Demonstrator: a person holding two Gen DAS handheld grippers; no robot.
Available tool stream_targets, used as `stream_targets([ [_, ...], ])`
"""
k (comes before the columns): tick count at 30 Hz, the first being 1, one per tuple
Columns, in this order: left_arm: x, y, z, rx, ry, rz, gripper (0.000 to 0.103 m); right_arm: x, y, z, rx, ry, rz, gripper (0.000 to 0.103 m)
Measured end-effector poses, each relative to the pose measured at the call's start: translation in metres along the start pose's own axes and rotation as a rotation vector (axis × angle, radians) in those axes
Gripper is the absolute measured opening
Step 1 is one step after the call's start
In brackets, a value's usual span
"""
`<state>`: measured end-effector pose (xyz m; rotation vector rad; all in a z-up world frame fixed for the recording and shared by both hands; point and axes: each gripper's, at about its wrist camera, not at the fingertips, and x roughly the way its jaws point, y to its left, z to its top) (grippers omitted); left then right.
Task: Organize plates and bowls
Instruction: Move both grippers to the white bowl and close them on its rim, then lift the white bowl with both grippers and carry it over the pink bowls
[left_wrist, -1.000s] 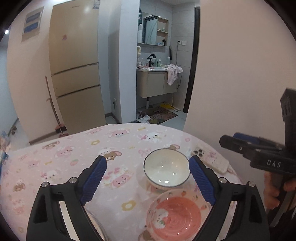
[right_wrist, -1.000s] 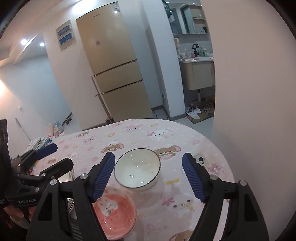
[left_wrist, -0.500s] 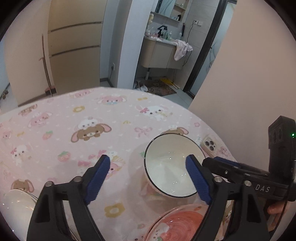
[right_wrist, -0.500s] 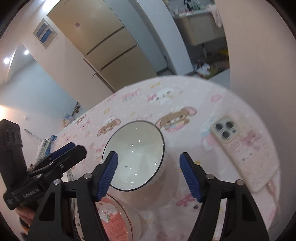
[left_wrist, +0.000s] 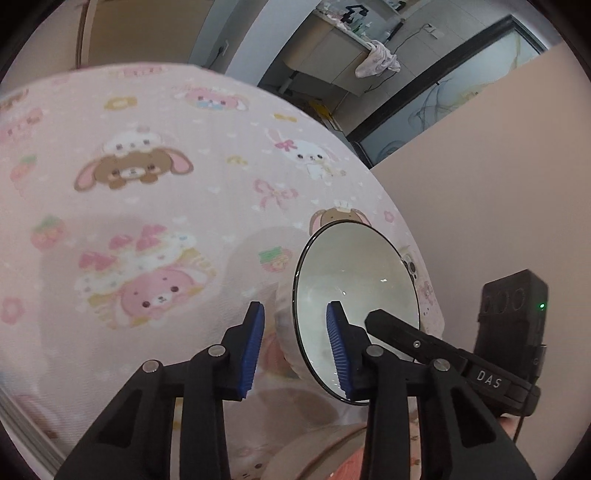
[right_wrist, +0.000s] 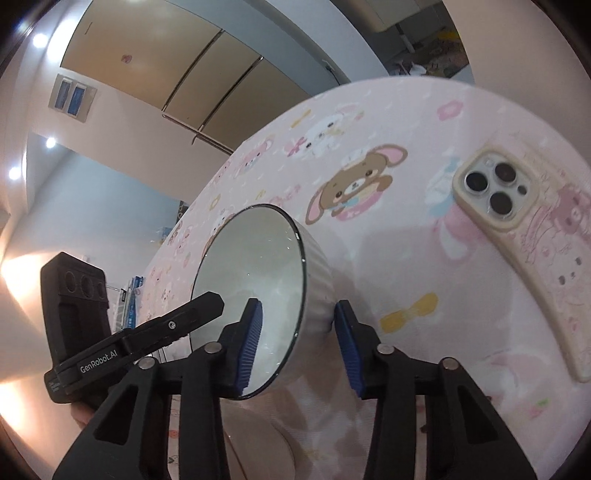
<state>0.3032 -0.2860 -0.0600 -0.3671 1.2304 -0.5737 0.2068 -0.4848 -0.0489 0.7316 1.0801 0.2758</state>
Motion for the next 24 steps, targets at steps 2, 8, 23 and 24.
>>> stream_targets([
  [2, 0.003, 0.003, 0.001, -0.023, 0.013, -0.019, 0.032, 0.006, -0.004, 0.001, 0.007, 0.006, 0.023, 0.038],
  [8, 0.013, -0.001, 0.007, -0.021, 0.083, -0.005, 0.027, 0.014, -0.013, 0.004, 0.039, 0.019, 0.079, 0.031],
  [23, -0.024, -0.016, 0.004, -0.003, 0.000, -0.021, 0.016, -0.018, 0.020, 0.003, -0.019, -0.035, 0.070, 0.027],
  [24, -0.034, -0.022, 0.005, 0.009, -0.020, -0.023, 0.016, -0.022, 0.025, 0.004, -0.029, -0.043, 0.074, 0.027],
])
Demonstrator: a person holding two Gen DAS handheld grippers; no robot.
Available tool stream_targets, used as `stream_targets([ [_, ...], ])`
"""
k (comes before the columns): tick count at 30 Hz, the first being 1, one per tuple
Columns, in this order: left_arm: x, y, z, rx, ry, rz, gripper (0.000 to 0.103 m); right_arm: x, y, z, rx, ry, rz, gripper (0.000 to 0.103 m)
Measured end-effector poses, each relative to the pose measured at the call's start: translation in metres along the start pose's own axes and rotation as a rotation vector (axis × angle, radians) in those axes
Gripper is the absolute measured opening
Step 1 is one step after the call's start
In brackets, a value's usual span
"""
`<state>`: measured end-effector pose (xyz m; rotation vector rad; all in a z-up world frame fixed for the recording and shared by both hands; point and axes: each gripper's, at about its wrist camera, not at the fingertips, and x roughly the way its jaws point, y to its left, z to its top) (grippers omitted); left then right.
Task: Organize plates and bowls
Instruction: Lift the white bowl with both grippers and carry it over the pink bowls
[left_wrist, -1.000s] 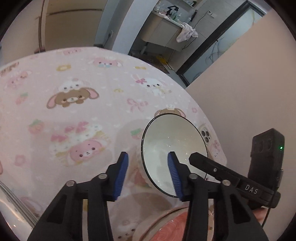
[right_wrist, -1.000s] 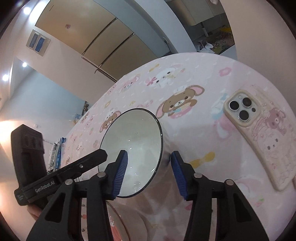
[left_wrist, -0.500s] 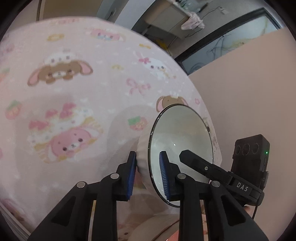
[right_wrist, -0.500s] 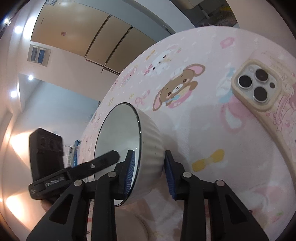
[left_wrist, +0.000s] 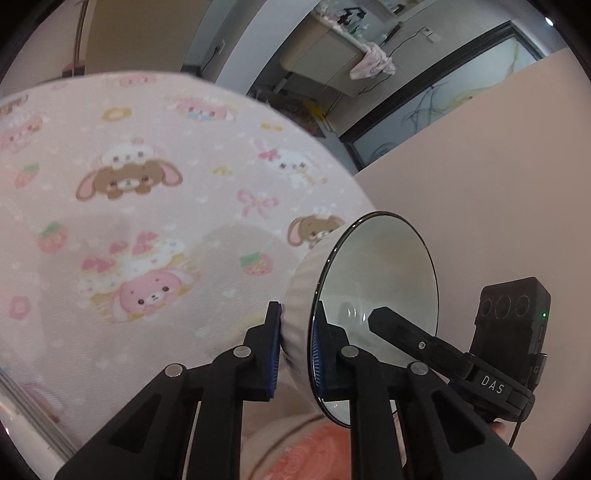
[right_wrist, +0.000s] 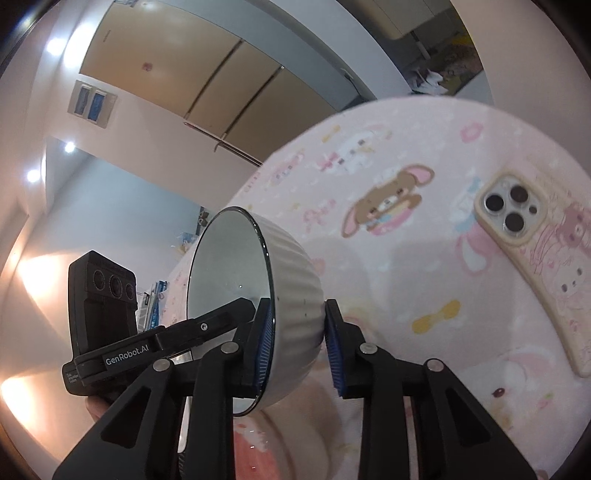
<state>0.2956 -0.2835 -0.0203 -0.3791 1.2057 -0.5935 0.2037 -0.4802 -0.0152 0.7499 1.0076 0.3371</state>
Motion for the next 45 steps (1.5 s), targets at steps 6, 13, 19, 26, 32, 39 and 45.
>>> stream_targets([
  [6, -0.047, -0.021, -0.008, 0.037, -0.064, 0.003, 0.016, -0.028, 0.034, -0.004, -0.053, -0.029, 0.033, 0.027],
  [13, -0.088, -0.051, -0.039, 0.153, -0.157, 0.070, 0.016, -0.050, 0.066, -0.027, -0.126, -0.050, 0.048, 0.027],
  [19, -0.112, -0.066, -0.075, 0.235, -0.217, 0.123, 0.016, -0.064, 0.076, -0.054, -0.175, -0.059, 0.058, 0.027],
  [26, -0.111, -0.062, -0.111, 0.262, -0.215, 0.149, 0.016, -0.071, 0.080, -0.087, -0.224, -0.072, 0.021, 0.027],
  [32, -0.090, -0.053, -0.124, 0.266, -0.160, 0.169, 0.016, -0.067, 0.075, -0.101, -0.233, -0.114, -0.070, 0.027],
  [39, -0.074, -0.044, -0.135, 0.284, -0.143, 0.202, 0.016, -0.060, 0.066, -0.107, -0.206, -0.092, -0.083, 0.027],
  [45, -0.067, -0.047, -0.141, 0.344, -0.131, 0.250, 0.016, -0.053, 0.059, -0.112, -0.206, -0.092, -0.110, 0.027],
])
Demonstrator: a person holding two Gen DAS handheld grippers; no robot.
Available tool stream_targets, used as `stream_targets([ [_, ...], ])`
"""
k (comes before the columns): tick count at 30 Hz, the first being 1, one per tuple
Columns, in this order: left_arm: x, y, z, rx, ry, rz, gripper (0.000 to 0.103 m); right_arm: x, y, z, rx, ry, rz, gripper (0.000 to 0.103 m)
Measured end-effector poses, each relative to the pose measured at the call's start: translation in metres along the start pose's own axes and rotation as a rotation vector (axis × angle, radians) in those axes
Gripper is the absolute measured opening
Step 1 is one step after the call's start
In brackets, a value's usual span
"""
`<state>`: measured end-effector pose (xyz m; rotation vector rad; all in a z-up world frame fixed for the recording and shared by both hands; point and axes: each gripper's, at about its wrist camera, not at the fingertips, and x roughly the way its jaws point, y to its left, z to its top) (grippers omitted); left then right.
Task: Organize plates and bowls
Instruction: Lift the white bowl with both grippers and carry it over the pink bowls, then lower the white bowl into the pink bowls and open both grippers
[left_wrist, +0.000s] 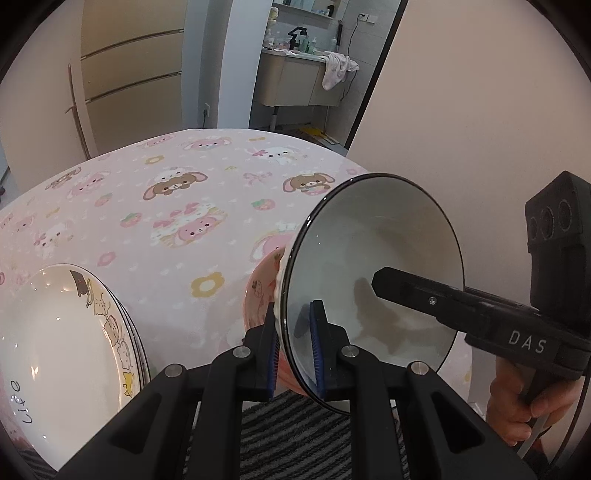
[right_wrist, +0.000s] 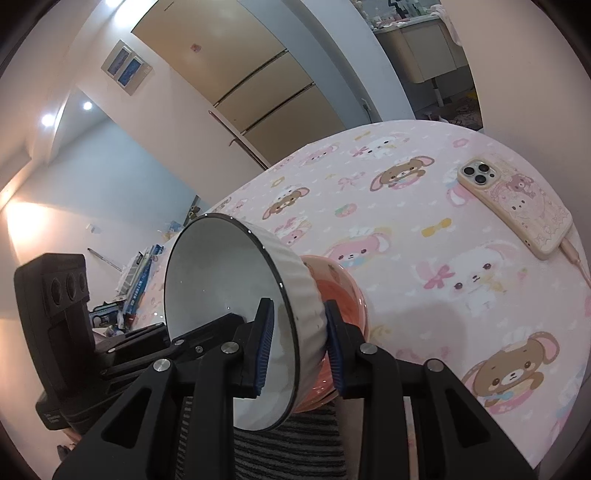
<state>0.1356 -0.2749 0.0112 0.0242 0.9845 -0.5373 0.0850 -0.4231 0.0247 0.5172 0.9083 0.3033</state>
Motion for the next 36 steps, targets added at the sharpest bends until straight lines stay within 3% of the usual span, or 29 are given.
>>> stream_targets([
  [12, 0.002, -0.006, -0.012, 0.075, -0.026, 0.074, 0.019, 0.006, 0.013, -0.016, -0.082, -0.046, -0.084, 0.027],
  [17, 0.005, -0.004, -0.013, 0.072, -0.030, 0.069, 0.020, 0.004, 0.015, -0.021, -0.073, -0.103, -0.109, 0.027],
  [26, -0.001, -0.014, -0.018, 0.107, -0.074, 0.135, 0.020, -0.002, 0.023, -0.027, -0.102, -0.184, -0.148, 0.027],
  [29, 0.000, -0.012, -0.019, 0.091, -0.096, 0.130, 0.020, -0.005, 0.027, -0.030, -0.121, -0.235, -0.164, 0.026],
  [32, 0.005, -0.001, -0.019, 0.062, -0.123, 0.076, 0.020, -0.002, 0.024, -0.031, -0.140, -0.270, -0.196, 0.012],
  [36, 0.010, 0.002, -0.018, 0.046, -0.126, 0.040, 0.020, 0.003, 0.013, -0.030, -0.119, -0.270, -0.186, 0.011],
])
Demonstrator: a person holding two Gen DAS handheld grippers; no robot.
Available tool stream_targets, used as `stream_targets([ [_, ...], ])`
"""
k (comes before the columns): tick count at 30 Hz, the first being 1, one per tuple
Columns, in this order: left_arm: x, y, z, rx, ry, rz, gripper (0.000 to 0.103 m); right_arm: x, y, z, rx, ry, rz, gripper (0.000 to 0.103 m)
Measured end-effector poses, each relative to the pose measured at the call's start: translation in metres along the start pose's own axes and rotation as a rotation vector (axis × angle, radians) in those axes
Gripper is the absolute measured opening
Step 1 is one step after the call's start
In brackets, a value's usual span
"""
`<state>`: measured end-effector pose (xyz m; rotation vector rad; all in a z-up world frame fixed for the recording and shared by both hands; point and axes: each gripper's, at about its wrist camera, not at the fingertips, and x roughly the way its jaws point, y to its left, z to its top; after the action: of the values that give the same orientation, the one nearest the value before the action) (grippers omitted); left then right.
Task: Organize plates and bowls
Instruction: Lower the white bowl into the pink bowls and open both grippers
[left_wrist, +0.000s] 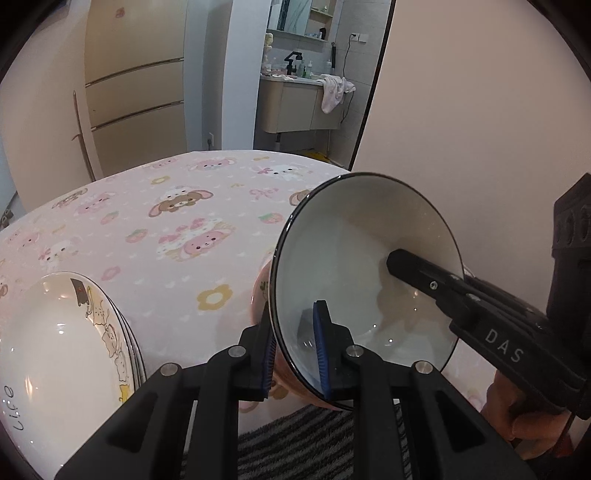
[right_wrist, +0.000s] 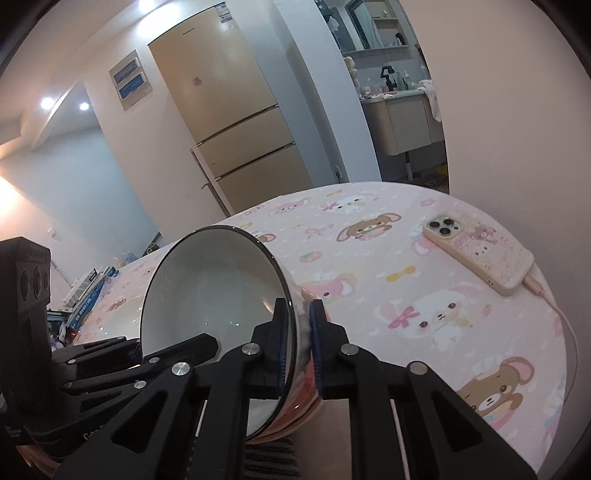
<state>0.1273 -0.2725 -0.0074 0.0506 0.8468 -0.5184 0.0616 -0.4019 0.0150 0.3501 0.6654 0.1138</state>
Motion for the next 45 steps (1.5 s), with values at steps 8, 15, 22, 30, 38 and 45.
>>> stream_targets([
  [8, 0.000, 0.007, 0.003, -0.016, -0.062, -0.022, 0.027, 0.006, -0.006, -0.003, 0.043, -0.006, 0.036, 0.013],
  [15, -0.011, 0.017, 0.004, -0.090, -0.157, -0.010, 0.027, 0.006, -0.013, -0.008, 0.084, -0.064, 0.087, 0.015],
  [22, -0.012, 0.029, 0.009, -0.109, -0.159, 0.003, 0.009, 0.003, -0.008, -0.003, 0.072, -0.093, 0.050, 0.019],
  [30, -0.010, 0.025, 0.007, -0.089, -0.163, -0.013, 0.006, 0.008, -0.015, 0.001, 0.092, -0.077, 0.067, 0.018],
  [38, -0.005, 0.032, 0.008, -0.125, -0.134, -0.039, 0.007, 0.010, -0.014, 0.008, 0.065, -0.070, 0.095, 0.021],
  [45, -0.005, 0.049, 0.007, -0.191, -0.127, -0.078, 0.011, 0.016, -0.029, 0.014, 0.158, -0.018, 0.178, 0.021],
])
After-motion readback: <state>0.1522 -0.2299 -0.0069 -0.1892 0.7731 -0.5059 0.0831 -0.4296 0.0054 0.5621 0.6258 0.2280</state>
